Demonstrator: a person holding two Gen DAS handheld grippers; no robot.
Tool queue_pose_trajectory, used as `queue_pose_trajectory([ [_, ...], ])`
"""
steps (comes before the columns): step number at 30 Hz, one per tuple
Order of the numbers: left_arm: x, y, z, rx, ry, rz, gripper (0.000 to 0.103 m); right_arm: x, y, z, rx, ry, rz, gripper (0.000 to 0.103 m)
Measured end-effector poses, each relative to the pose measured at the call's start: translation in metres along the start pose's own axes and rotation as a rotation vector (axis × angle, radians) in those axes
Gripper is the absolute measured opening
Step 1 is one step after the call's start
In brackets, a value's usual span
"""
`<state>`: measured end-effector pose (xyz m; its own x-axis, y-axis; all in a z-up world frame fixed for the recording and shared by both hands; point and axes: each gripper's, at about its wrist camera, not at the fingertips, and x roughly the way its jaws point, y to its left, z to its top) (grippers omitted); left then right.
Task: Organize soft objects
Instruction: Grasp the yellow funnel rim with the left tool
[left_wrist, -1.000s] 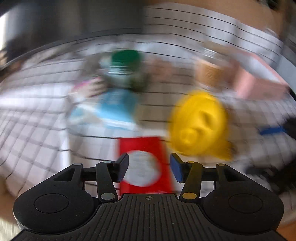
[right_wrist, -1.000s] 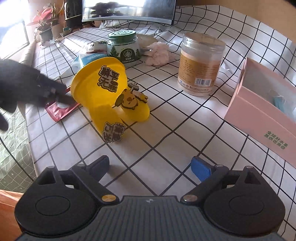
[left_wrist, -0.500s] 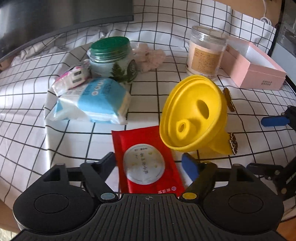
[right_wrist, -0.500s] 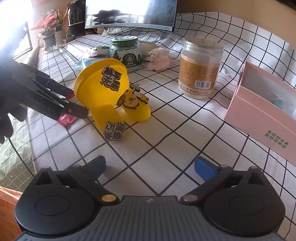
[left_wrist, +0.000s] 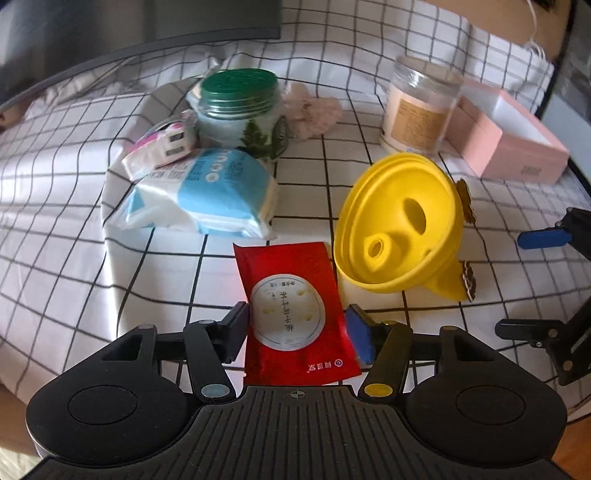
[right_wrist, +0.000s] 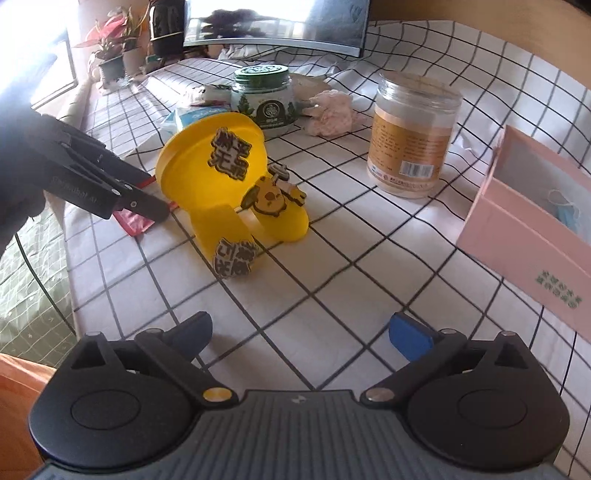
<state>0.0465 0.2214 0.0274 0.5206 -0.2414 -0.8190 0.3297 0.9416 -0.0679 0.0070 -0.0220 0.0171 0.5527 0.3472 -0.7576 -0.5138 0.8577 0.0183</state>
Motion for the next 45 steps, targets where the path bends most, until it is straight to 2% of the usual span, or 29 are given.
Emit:
queue_pose_trajectory([
  [1, -0.002, 0.000, -0.001, -0.008, -0.008, 0.010, 0.026, -0.004, 0.001, 0.006, -0.013, -0.023, 0.008, 0.102],
  [2, -0.006, 0.001, -0.002, -0.008, -0.030, 0.030, 0.017, -0.006, 0.003, 0.012, -0.032, -0.046, 0.019, 0.102],
  [6, -0.010, 0.011, -0.008, -0.059, -0.033, -0.004, 0.017, -0.001, 0.015, 0.041, -0.143, -0.091, 0.073, 0.102],
  [11, -0.010, 0.020, -0.013, -0.122, -0.054, -0.032, 0.018, 0.016, 0.031, 0.067, -0.225, -0.067, 0.082, 0.101],
  [15, -0.011, 0.029, -0.017, -0.166, -0.070, -0.053, 0.018, -0.004, 0.040, 0.067, -0.226, -0.100, 0.092, 0.101],
  [18, -0.013, 0.044, -0.015, -0.237, -0.053, -0.076, 0.019, -0.019, 0.050, 0.067, -0.211, -0.124, 0.094, 0.101],
  [22, -0.023, 0.063, -0.017, -0.312, -0.095, -0.006, 0.020, -0.032, 0.068, 0.069, -0.213, -0.136, 0.125, 0.101],
  [24, -0.032, 0.065, -0.012, -0.356, -0.118, -0.028, 0.020, -0.034, 0.071, 0.065, -0.223, -0.131, 0.092, 0.101],
  [27, -0.052, 0.039, 0.004, -0.255, -0.198, -0.186, 0.020, -0.035, 0.057, 0.052, -0.151, -0.090, 0.055, 0.101],
  [29, -0.059, 0.014, 0.020, -0.159, -0.203, -0.255, 0.023, -0.035, 0.046, 0.044, -0.108, -0.069, 0.018, 0.101],
  [31, -0.057, -0.009, 0.034, -0.110, -0.193, -0.266, 0.023, -0.035, 0.035, 0.035, -0.065, -0.056, -0.015, 0.101],
  [34, -0.040, -0.038, 0.051, -0.077, -0.133, -0.251, 0.024, -0.037, 0.024, 0.023, -0.015, -0.047, -0.040, 0.101],
  [35, -0.034, -0.045, 0.053, -0.065, -0.116, -0.234, 0.029, -0.039, 0.023, 0.018, -0.003, -0.046, -0.049, 0.101],
  [37, -0.023, -0.052, 0.057, -0.066, -0.092, -0.215, 0.034, -0.044, 0.020, 0.008, 0.017, -0.044, -0.066, 0.101],
  [40, -0.013, -0.059, 0.056, -0.065, -0.045, -0.201, 0.035, -0.051, 0.014, -0.006, 0.058, -0.029, -0.082, 0.101],
  [45, -0.011, -0.065, 0.061, -0.060, -0.047, -0.199, 0.035, -0.054, 0.004, -0.025, 0.118, 0.006, -0.098, 0.101],
])
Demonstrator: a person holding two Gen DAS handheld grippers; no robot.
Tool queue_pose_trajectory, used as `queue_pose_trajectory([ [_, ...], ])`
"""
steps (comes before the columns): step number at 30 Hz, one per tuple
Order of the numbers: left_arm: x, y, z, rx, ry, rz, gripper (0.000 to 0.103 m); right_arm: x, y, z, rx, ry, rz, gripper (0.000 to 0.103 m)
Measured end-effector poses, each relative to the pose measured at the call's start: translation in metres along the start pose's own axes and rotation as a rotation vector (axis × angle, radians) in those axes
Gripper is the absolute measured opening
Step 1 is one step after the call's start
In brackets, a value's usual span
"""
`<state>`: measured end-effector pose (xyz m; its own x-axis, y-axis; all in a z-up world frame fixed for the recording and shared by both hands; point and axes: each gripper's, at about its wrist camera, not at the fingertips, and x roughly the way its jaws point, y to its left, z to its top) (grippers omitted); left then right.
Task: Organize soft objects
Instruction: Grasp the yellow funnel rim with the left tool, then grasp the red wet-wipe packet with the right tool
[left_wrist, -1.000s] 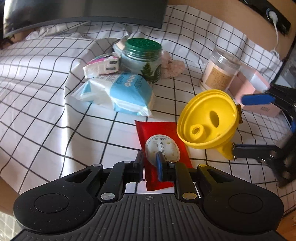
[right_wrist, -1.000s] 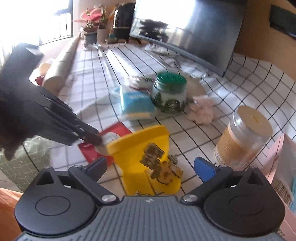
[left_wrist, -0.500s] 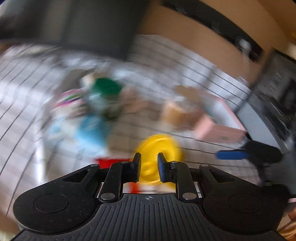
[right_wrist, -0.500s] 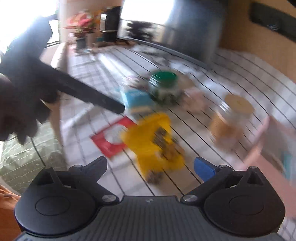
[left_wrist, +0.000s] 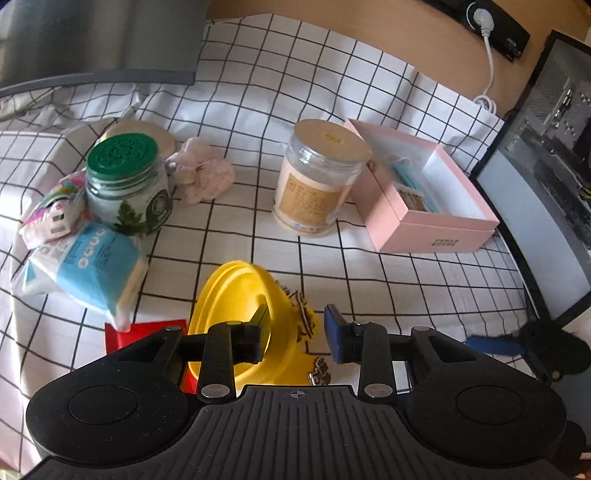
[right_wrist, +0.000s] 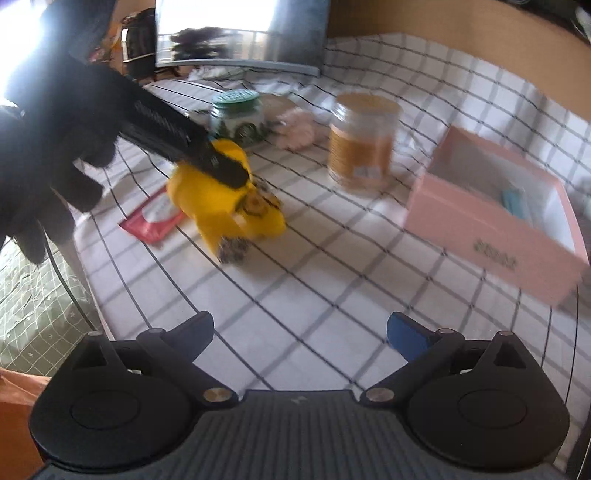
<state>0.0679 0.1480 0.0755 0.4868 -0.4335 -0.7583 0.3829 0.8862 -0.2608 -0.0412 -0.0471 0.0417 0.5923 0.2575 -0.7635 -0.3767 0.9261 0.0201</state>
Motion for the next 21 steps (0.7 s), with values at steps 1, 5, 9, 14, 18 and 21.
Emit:
queue_pose_trajectory([
  [1, 0.003, -0.001, 0.001, 0.004, 0.005, 0.013, 0.035, 0.002, -0.002, -0.002, 0.010, 0.009, -0.004, 0.101],
  [5, 0.018, 0.002, 0.001, -0.013, 0.044, 0.027, 0.034, 0.002, -0.006, -0.008, 0.026, 0.018, -0.021, 0.101],
  [9, 0.028, 0.014, -0.005, -0.085, 0.063, -0.004, 0.029, -0.003, -0.010, -0.013, 0.038, 0.016, -0.036, 0.101],
  [14, 0.025, 0.036, -0.012, -0.258, 0.053, -0.071, 0.027, -0.004, -0.012, -0.014, 0.050, 0.017, -0.048, 0.101],
  [18, 0.010, 0.035, -0.017, -0.267, -0.011, -0.067, 0.014, -0.002, -0.008, -0.005, 0.028, -0.005, -0.036, 0.101],
  [21, -0.016, 0.043, -0.016, -0.298, -0.097, -0.102, 0.013, 0.002, 0.000, 0.013, 0.033, -0.036, 0.001, 0.101],
])
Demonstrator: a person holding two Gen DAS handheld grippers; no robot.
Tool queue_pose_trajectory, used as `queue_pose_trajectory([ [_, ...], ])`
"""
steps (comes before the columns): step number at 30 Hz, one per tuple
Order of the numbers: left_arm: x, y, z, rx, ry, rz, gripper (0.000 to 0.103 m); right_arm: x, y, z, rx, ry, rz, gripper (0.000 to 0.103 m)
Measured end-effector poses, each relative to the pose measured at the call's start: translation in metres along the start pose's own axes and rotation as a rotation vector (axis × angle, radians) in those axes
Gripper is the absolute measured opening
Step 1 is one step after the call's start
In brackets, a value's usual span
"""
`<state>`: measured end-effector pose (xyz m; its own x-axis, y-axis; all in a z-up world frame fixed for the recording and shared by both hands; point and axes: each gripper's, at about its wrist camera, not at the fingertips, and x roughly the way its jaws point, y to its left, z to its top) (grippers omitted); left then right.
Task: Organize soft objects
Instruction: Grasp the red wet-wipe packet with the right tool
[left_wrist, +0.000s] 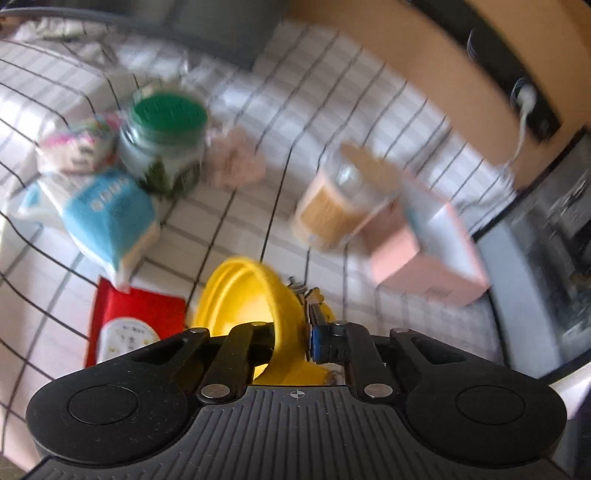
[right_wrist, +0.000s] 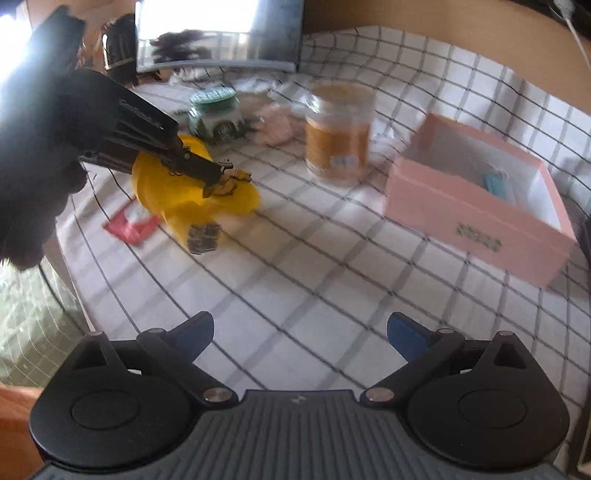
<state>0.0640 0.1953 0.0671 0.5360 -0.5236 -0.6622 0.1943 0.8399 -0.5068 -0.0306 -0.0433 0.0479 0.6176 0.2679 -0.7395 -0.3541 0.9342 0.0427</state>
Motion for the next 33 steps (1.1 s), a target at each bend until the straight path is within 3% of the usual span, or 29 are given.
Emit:
queue_pose_trajectory([
  [3, -0.030, 0.001, 0.011, 0.021, -0.076, 0.018, 0.013, 0.015, 0.019, 0.025, 0.021, -0.015, 0.061, 0.101],
  [11, -0.112, 0.044, 0.027, 0.033, -0.267, 0.225, 0.013, 0.080, 0.098, 0.079, 0.092, 0.084, 0.178, 0.100],
  [14, -0.130, 0.072, 0.024, -0.004, -0.270, 0.251, 0.013, 0.105, 0.124, 0.090, 0.118, 0.156, 0.178, 0.091],
  [18, -0.146, 0.107, 0.015, -0.053, -0.279, 0.265, 0.013, 0.127, 0.152, 0.100, 0.185, 0.165, 0.051, 0.093],
  [22, -0.151, 0.139, 0.011, -0.105, -0.267, 0.248, 0.013, 0.139, 0.190, 0.102, 0.024, 0.153, -0.069, 0.092],
  [25, -0.152, 0.152, 0.009, -0.111, -0.245, 0.228, 0.013, 0.133, 0.191, 0.098, -0.012, 0.117, -0.030, 0.081],
  [27, -0.149, 0.155, 0.007, -0.110, -0.226, 0.211, 0.013, 0.129, 0.183, 0.097, -0.019, 0.099, -0.010, 0.063],
  [33, -0.130, 0.144, 0.007, -0.074, -0.159, 0.158, 0.013, 0.106, 0.139, 0.093, 0.057, 0.122, 0.038, 0.051],
])
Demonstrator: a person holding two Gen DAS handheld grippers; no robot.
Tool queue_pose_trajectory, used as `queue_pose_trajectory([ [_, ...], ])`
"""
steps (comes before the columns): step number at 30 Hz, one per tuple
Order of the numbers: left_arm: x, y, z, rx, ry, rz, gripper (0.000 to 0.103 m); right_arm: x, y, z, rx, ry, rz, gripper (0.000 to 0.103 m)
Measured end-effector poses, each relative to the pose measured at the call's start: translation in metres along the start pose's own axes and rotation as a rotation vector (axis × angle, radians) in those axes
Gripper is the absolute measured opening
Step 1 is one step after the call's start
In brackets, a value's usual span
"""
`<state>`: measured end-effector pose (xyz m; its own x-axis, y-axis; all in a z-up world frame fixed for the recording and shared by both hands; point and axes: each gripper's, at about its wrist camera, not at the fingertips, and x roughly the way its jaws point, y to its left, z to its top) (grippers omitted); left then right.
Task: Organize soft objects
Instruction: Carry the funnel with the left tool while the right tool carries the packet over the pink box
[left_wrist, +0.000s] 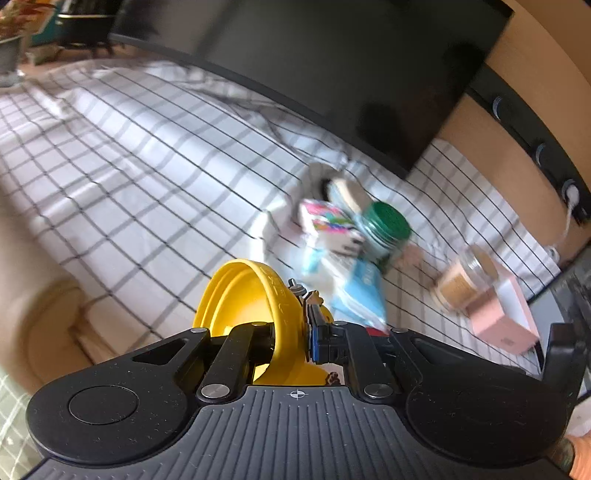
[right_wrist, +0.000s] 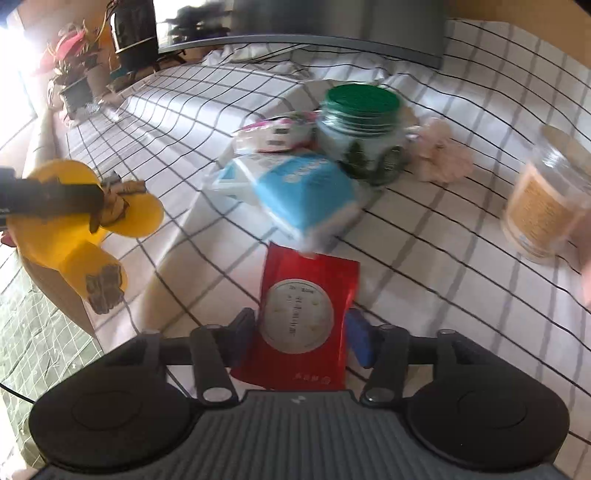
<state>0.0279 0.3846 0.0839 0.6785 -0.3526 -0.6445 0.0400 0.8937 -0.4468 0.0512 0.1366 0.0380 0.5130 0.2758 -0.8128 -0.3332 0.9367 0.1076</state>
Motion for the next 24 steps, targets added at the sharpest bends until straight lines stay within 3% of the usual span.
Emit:
queue_pose_trajectory([
  [6, 0.016, -0.047, -0.006, 0.058, 0.071, -0.079, 0.013, -0.049, -0.047, -0.022, 0.021, -0.023, -0.009, 0.051],
  [17, 0.070, -0.194, -0.059, 0.245, 0.335, -0.309, 0.013, -0.171, -0.168, -0.092, 0.133, -0.114, -0.265, 0.051],
  [24, 0.083, -0.287, -0.069, 0.397, 0.329, -0.417, 0.013, -0.219, -0.219, -0.105, 0.191, -0.229, -0.368, 0.052],
])
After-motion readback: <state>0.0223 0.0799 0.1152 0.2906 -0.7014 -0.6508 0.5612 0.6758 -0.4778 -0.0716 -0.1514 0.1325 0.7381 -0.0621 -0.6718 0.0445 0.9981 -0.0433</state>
